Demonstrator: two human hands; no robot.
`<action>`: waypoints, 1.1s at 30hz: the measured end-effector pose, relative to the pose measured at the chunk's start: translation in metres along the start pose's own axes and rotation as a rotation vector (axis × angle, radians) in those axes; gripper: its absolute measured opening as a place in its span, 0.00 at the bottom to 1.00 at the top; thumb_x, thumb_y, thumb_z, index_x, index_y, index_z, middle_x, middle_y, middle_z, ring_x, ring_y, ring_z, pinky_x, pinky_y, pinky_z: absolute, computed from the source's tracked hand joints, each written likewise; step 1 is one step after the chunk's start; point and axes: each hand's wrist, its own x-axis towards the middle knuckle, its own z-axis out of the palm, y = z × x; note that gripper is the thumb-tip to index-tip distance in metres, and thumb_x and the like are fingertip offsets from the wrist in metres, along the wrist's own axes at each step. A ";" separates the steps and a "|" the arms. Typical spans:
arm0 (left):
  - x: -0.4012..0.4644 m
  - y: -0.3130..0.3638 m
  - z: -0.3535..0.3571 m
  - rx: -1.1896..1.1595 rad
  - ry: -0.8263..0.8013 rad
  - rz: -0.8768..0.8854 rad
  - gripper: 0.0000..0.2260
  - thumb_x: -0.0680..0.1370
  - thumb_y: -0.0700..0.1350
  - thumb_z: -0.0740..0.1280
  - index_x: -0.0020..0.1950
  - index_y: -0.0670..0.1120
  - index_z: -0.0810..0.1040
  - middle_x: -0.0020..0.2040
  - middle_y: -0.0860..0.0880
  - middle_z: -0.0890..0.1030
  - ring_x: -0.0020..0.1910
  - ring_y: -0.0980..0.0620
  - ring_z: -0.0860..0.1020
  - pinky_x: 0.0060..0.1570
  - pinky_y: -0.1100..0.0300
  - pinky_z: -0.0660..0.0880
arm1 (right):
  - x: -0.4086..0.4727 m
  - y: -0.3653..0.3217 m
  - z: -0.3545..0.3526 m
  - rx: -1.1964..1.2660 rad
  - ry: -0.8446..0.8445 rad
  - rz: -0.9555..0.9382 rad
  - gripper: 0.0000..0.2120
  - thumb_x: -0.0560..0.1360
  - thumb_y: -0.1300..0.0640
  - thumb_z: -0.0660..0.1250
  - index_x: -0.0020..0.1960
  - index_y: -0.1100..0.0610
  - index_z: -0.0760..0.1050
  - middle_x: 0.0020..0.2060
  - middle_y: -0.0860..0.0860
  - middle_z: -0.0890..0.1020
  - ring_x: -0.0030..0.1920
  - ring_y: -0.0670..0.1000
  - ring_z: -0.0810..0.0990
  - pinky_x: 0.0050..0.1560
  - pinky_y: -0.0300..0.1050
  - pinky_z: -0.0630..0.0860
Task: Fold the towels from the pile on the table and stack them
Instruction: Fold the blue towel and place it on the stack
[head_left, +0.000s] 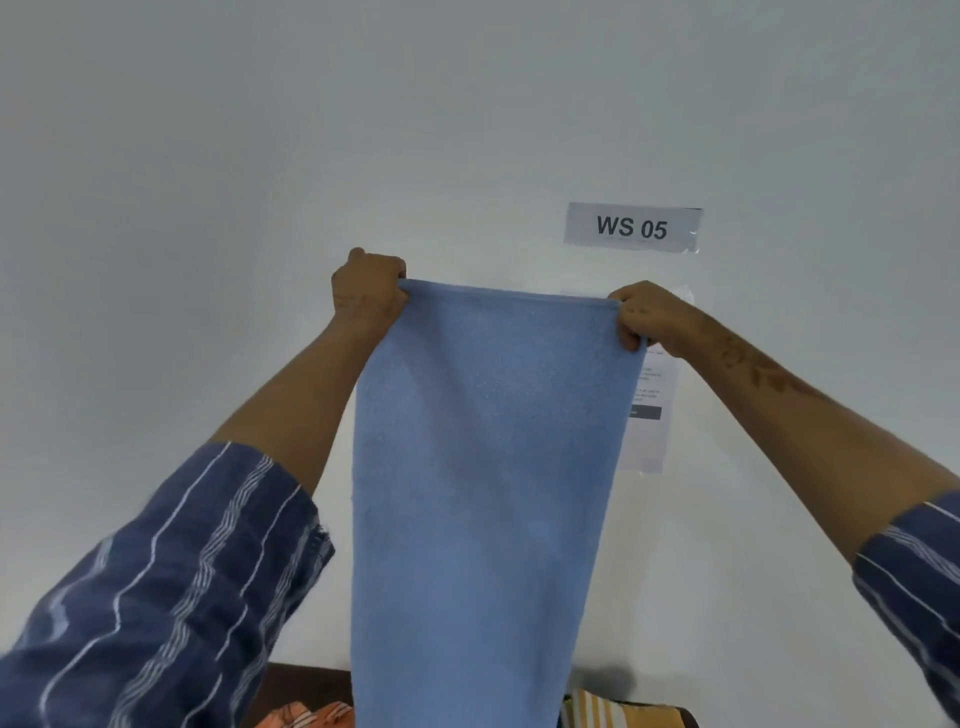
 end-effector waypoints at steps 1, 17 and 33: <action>0.001 0.004 -0.001 0.067 0.018 0.007 0.10 0.76 0.37 0.62 0.54 0.43 0.79 0.50 0.41 0.78 0.59 0.44 0.71 0.43 0.54 0.72 | 0.003 -0.001 0.001 -0.019 0.053 -0.017 0.09 0.70 0.75 0.55 0.39 0.68 0.73 0.34 0.56 0.73 0.42 0.57 0.71 0.34 0.41 0.70; 0.000 0.003 0.003 -0.883 -0.235 -0.406 0.06 0.76 0.36 0.59 0.39 0.41 0.68 0.39 0.40 0.70 0.39 0.44 0.72 0.39 0.53 0.72 | -0.016 -0.019 0.008 0.043 -0.302 -0.194 0.19 0.62 0.50 0.76 0.50 0.57 0.81 0.48 0.52 0.84 0.52 0.53 0.81 0.54 0.47 0.76; -0.030 0.030 0.002 -0.795 -0.349 0.383 0.21 0.61 0.34 0.58 0.51 0.37 0.78 0.53 0.46 0.75 0.54 0.51 0.72 0.53 0.70 0.68 | -0.044 -0.051 0.092 -0.113 -0.238 -0.609 0.21 0.65 0.70 0.71 0.58 0.62 0.76 0.51 0.54 0.79 0.49 0.49 0.73 0.48 0.33 0.68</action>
